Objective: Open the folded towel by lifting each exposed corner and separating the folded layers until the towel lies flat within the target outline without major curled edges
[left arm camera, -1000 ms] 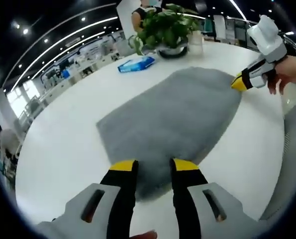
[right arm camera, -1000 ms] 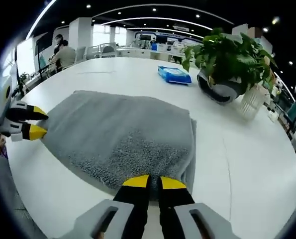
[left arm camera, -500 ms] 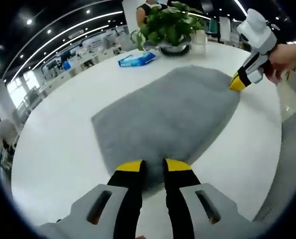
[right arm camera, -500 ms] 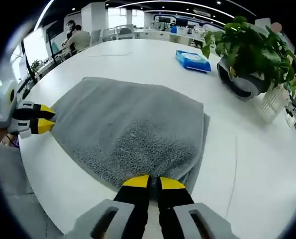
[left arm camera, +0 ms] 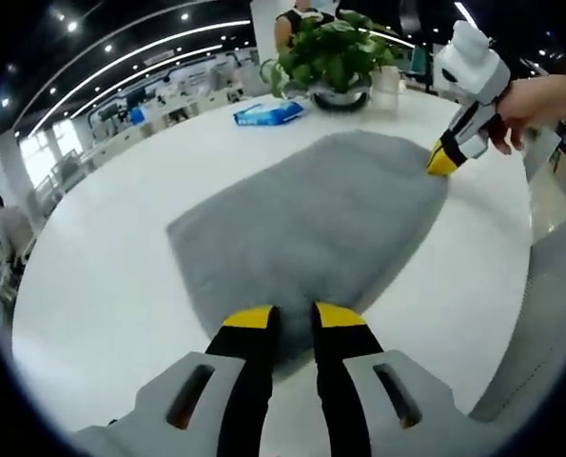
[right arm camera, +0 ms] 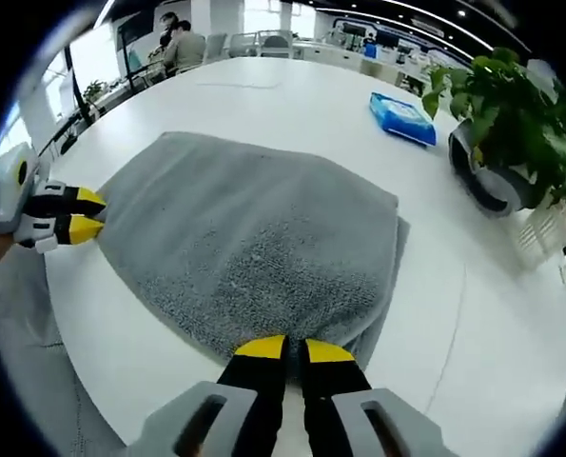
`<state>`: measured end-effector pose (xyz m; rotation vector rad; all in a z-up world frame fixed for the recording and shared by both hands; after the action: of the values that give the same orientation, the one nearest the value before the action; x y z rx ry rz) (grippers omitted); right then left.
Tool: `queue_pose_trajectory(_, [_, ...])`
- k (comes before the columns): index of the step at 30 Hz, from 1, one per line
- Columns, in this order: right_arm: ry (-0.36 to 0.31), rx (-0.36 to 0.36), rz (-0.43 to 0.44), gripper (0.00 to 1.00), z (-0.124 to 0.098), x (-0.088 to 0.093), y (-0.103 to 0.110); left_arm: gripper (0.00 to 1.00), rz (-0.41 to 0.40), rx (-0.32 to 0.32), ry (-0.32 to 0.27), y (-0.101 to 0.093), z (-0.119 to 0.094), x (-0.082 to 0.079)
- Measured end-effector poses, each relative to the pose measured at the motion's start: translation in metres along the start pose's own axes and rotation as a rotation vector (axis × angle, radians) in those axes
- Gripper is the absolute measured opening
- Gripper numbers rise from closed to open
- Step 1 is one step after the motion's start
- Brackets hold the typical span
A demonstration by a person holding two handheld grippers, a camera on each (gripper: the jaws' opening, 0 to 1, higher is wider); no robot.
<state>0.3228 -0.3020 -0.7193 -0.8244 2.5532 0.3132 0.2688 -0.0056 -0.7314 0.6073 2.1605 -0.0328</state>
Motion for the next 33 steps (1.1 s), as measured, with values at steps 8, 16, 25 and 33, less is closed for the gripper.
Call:
queue_pose_trajectory(8, [0.036, -0.051, -0.013, 0.02, 0.002, -0.008, -0.007, 0.15, -0.015, -0.005, 0.011, -0.007, -0.008, 0.005])
queue_pose_trajectory(16, [0.106, -0.080, -0.057, 0.02, 0.005, -0.019, -0.010, 0.15, -0.042, 0.001, 0.008, -0.012, -0.015, 0.010])
queue_pose_trajectory(25, [0.135, -0.081, -0.105, 0.02, 0.013, -0.028, -0.018, 0.15, -0.052, 0.017, 0.029, -0.019, -0.022, 0.012])
queue_pose_trajectory(33, [0.135, -0.075, -0.147, 0.02, 0.018, -0.037, -0.023, 0.16, -0.052, 0.022, 0.037, -0.023, -0.025, 0.014])
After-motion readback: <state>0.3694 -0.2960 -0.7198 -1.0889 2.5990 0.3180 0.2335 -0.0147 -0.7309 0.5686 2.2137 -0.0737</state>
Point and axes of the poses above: the point that each gripper's makers call its tool centre point, and the gripper's own axes: z roughly forward along the fingers, y roughly to its left, x roughly out of its underside, the point moved 10 cm from there along -z, roughly backward along the fingers, and after that the axes turned 8 degrees about -x, right-handed, at the moved point
